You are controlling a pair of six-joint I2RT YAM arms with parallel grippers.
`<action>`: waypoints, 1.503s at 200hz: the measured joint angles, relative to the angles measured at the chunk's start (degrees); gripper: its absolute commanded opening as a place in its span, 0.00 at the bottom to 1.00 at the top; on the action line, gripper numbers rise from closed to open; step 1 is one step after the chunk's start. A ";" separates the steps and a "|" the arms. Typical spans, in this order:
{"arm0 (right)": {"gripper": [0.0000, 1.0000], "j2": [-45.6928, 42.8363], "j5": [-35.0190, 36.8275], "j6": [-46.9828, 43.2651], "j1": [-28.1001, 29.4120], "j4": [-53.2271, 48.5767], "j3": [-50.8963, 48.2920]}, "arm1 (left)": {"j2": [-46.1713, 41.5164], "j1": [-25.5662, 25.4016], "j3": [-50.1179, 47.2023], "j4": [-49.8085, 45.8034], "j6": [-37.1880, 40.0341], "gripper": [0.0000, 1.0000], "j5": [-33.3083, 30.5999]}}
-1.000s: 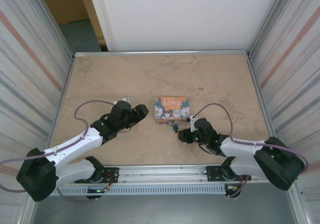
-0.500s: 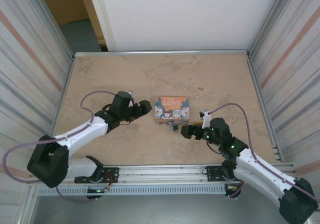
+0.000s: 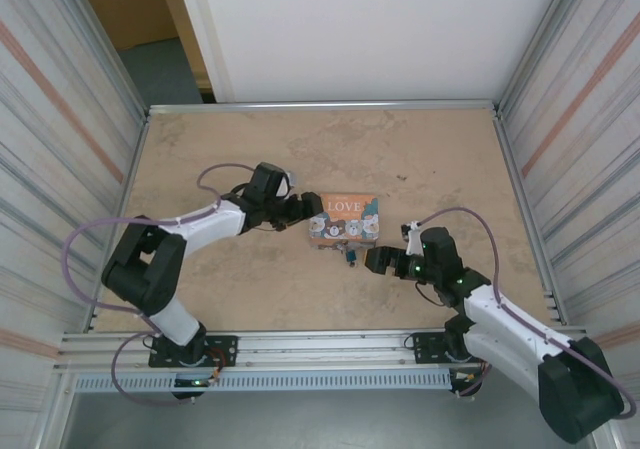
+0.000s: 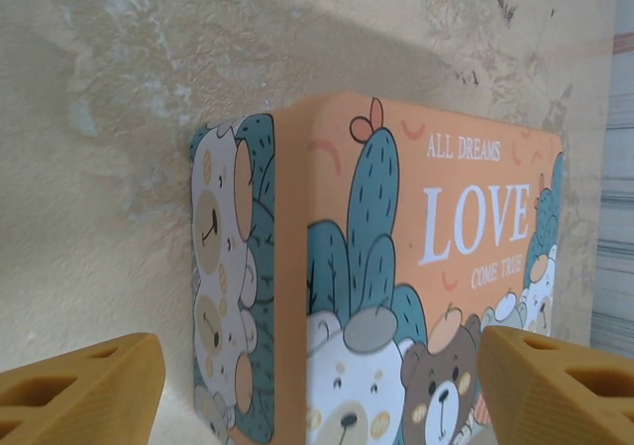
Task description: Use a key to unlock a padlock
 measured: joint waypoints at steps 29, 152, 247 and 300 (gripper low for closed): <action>0.99 6.08 -2.27 -0.79 -0.46 3.58 2.86 | 2.34 0.00 0.39 -0.13 0.61 0.81 1.03; 0.99 29.14 -8.26 -9.75 -3.91 9.73 16.24 | -2.19 -0.48 -9.75 7.72 -2.58 0.81 1.14; 0.99 28.68 -7.80 -12.46 -5.05 13.84 17.92 | -9.84 -5.11 -15.10 5.66 -7.06 0.81 -3.08; 0.98 17.07 -11.08 -9.05 -5.42 14.25 8.81 | -15.74 -5.11 -14.56 -0.07 -6.95 0.77 -4.76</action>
